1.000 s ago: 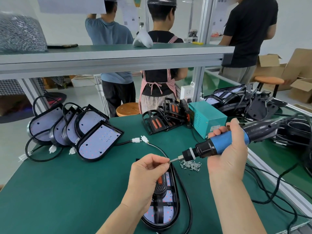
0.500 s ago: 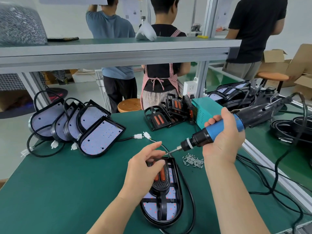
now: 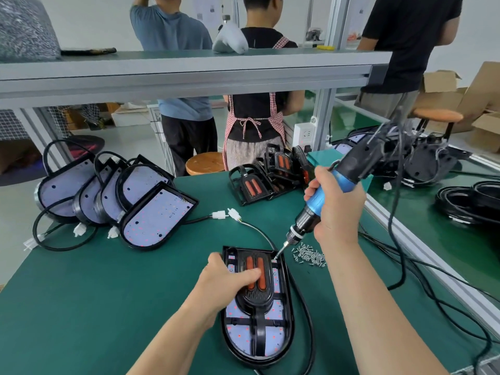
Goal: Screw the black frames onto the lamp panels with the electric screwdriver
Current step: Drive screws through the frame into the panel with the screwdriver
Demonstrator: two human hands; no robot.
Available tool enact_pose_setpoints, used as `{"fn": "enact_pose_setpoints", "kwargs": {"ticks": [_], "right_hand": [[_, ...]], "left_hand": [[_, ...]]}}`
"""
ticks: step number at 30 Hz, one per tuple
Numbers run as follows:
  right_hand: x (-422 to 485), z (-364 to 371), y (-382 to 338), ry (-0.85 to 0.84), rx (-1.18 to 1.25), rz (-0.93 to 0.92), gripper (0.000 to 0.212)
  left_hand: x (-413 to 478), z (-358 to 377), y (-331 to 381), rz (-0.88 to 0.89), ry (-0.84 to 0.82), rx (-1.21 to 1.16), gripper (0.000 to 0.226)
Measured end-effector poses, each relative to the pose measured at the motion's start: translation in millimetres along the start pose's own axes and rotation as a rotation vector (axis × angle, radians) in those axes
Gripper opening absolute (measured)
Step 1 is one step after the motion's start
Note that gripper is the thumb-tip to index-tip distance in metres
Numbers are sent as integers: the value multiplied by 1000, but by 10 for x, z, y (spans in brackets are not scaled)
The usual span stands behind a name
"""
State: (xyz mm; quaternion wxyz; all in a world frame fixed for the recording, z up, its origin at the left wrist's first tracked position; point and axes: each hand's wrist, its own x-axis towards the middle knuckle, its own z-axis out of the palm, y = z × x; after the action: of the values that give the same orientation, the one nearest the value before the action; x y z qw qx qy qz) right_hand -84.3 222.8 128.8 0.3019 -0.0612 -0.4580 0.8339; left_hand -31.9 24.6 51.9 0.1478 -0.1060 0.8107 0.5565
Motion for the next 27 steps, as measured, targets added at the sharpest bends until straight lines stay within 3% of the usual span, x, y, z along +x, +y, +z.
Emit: {"fn": "enact_pose_setpoints", "kwargs": {"ticks": [6, 19, 27], "right_hand": [[-5, 19, 100, -73, -80, 15, 16], [22, -22, 125, -86, -94, 5, 15], [-89, 32, 146, -256, -128, -27, 19]], "left_hand": [[27, 86, -25, 72, 58, -71, 75], [69, 91, -85, 97, 44, -142, 70], [61, 102, -96, 113, 42, -171, 66]]}}
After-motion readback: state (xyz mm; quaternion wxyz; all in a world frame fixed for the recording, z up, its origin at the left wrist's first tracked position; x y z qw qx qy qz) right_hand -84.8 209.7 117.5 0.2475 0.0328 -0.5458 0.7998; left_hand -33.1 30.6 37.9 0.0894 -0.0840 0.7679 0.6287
